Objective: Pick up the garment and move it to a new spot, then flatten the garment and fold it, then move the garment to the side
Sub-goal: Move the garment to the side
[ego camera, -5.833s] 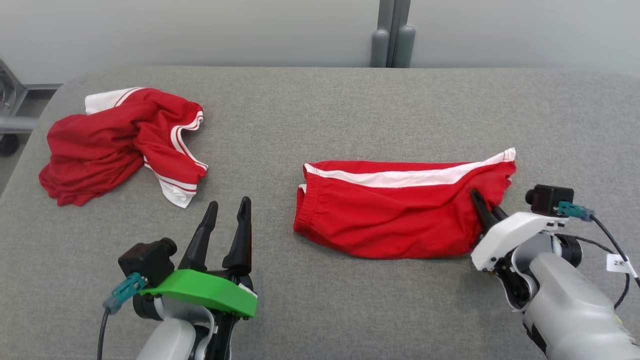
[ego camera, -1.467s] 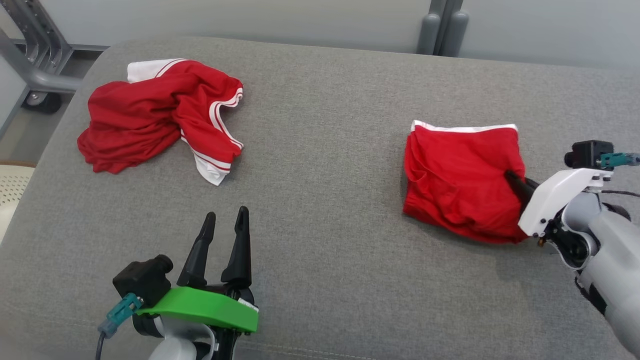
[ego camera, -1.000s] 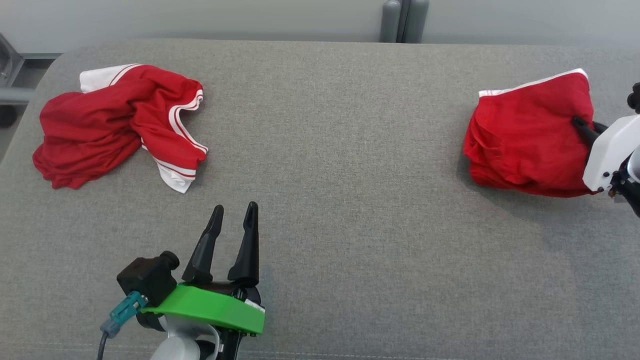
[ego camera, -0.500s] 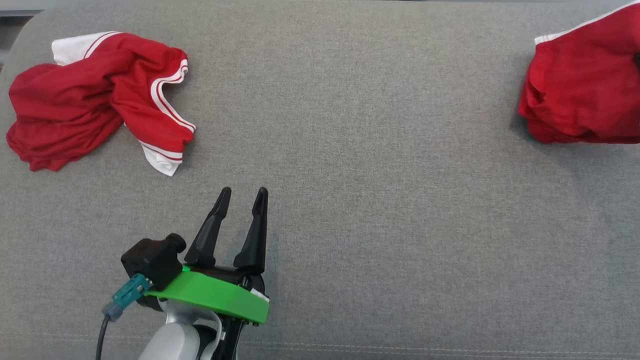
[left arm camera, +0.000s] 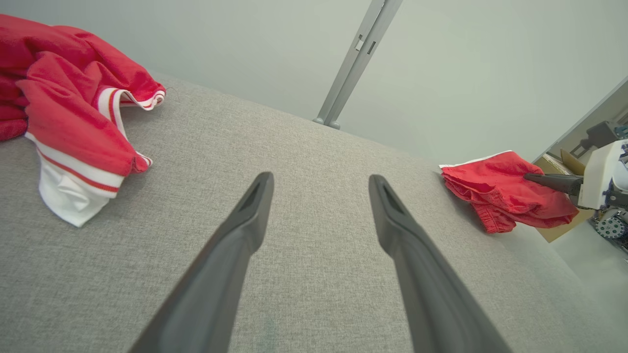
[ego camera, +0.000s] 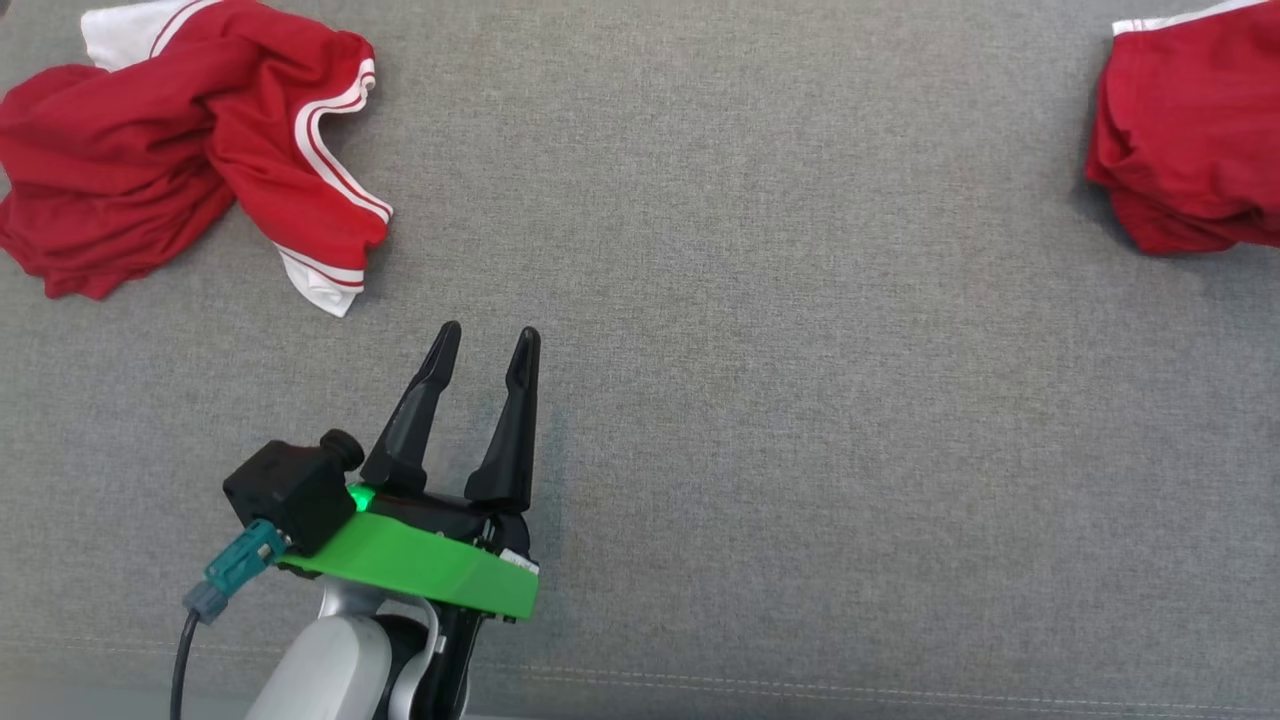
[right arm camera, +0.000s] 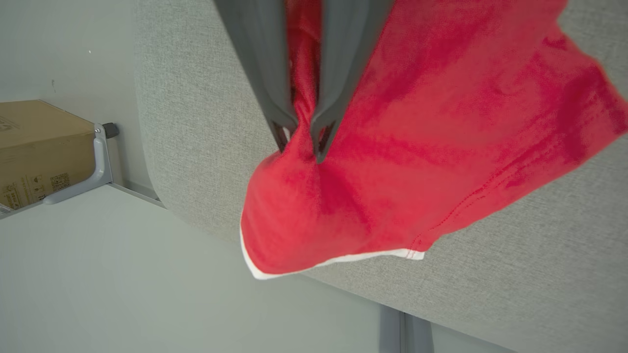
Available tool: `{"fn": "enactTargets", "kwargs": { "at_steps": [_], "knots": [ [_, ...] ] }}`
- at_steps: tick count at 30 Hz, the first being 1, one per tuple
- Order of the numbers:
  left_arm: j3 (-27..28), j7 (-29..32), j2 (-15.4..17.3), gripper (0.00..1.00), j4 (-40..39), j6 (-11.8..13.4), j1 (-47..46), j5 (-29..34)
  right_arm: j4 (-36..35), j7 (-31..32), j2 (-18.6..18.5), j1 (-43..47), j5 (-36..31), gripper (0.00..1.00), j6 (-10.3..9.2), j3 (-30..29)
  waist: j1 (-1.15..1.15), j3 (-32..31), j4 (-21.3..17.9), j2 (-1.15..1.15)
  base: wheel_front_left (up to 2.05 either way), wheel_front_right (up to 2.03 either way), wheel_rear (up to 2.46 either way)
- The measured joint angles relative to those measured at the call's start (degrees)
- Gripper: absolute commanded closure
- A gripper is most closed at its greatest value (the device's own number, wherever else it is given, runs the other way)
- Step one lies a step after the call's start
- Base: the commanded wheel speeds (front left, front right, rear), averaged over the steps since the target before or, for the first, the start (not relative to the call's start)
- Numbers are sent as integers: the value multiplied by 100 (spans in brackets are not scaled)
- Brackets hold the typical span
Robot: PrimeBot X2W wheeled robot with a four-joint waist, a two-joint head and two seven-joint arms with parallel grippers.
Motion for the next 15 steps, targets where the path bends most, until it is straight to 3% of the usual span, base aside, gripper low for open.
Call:
{"fn": "enactTargets", "kwargs": {
  "at_steps": [11,14,15],
  "knots": [
    [-44,79,3,0,-154,2,-110,45,450,-159,-135,-25,-213,100,-461,29,0,177,-38,0,0,0,0],
    [-43,129,5,0,-166,48,-110,57,517,-229,-123,-24,-233,70,-579,19,0,202,-57,0,0,0,0],
    [-42,129,8,0,-171,49,-110,65,545,-253,-113,-22,-242,51,-619,22,0,211,-64,0,0,0,0]
  ]
}}
